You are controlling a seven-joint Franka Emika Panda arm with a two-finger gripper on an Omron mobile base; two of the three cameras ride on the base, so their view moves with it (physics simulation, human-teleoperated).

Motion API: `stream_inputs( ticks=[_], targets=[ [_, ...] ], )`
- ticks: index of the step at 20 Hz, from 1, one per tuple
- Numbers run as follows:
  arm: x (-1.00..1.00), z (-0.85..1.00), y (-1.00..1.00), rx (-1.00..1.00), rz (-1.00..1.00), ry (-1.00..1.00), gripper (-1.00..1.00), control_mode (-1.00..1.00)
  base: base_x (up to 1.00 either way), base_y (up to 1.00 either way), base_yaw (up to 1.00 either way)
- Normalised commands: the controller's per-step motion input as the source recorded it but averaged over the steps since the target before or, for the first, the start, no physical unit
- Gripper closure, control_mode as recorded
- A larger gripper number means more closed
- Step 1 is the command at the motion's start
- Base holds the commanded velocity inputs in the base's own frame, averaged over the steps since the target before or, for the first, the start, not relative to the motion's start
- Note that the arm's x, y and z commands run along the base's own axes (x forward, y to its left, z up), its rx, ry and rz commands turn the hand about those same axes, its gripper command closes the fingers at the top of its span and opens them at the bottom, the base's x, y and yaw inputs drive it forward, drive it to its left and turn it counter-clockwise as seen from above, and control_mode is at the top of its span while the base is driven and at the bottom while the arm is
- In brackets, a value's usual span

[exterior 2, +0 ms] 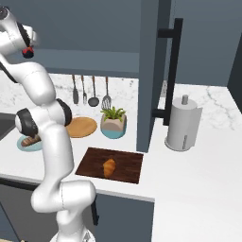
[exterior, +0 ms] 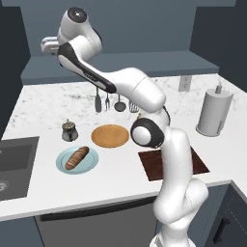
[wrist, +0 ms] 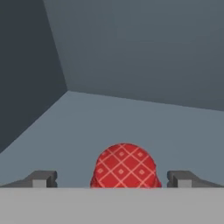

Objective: From the different types of pastries on the counter, select a croissant and place it on the cutting board. Then retrieve a jar of jam from the cabinet and place it alongside the croissant on the cutting board.

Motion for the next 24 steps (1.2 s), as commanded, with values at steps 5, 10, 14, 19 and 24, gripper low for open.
stream_inputs(
  ticks=[5, 10, 14, 19, 24],
  targets=[
    [0.12, -0.21, -0.01, 0.00, 0.02, 0.00, -1.00, -1.00, 0.00, 0.00, 0.00],
    [0.07, -0.22, -0.02, 0.00, 0.02, 0.00, -1.00, -1.00, 0.00, 0.00, 0.00],
    [0.13, -0.08, 0.00, 0.00, 0.00, 0.00, 1.00, -1.00, 0.00, 0.00, 0.00],
    [0.03, -0.07, -0.01, 0.00, 0.00, 0.00, 1.00, -1.00, 0.00, 0.00, 0.00],
    [-0.18, 0.01, -0.27, 0.03, 0.00, -0.03, 1.00, -1.00, 0.00, 0.00, 0.00]
  ],
)
